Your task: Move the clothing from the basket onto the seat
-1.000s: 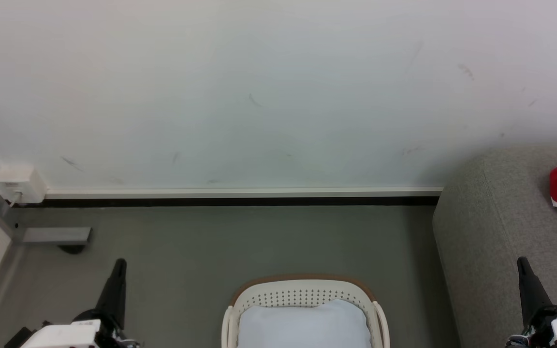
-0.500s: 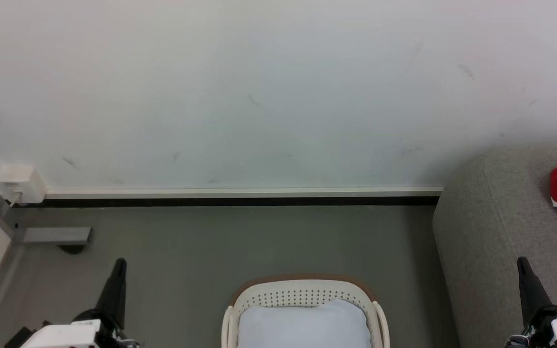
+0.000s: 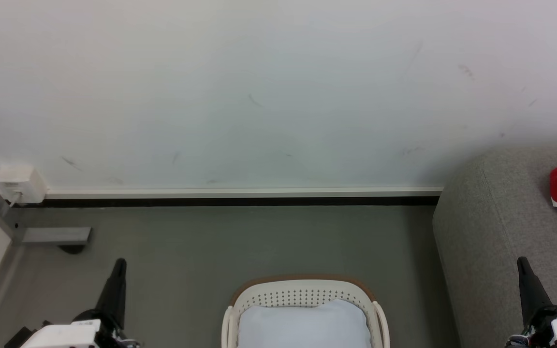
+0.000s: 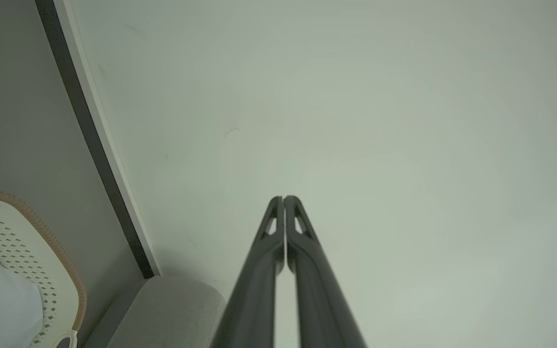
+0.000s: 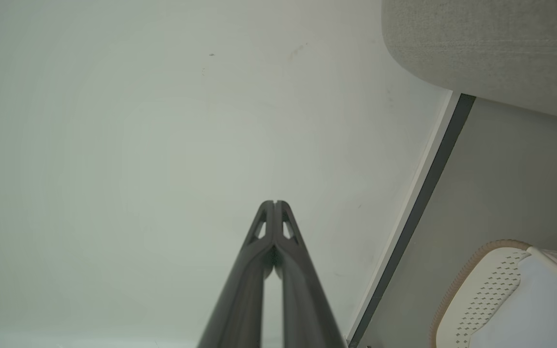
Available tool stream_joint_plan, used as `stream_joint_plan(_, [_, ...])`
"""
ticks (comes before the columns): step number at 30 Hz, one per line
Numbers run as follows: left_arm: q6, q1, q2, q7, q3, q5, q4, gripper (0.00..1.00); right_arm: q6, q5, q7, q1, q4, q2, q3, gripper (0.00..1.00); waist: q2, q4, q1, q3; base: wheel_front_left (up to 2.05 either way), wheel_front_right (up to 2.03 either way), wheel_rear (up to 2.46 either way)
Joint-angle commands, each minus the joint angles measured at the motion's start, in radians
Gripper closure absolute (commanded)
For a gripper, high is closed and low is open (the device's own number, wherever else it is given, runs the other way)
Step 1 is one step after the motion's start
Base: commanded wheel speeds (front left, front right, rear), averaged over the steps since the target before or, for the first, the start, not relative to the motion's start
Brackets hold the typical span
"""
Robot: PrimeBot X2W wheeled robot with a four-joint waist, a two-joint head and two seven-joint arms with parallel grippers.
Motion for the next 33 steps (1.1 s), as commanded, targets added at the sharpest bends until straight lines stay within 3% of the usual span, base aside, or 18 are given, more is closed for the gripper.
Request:
stream_joint_plan(1, [-0.007, -0.008, 0.002, 0.004, 0.002, -0.013, -0.003, 1.0, -0.002, 0.001, 0.003, -0.012, -0.006, -0.008, -0.004, 1.0, 0.0, 0.0, 0.0, 0.0, 0.0, 0.0, 0.0])
stream_joint_plan(33, [-0.006, -0.008, 0.002, 0.004, 0.002, -0.013, -0.003, 1.0, -0.002, 0.001, 0.003, -0.012, -0.006, -0.008, -0.004, 1.0, 0.0, 0.0, 0.0, 0.0, 0.0, 0.0, 0.0])
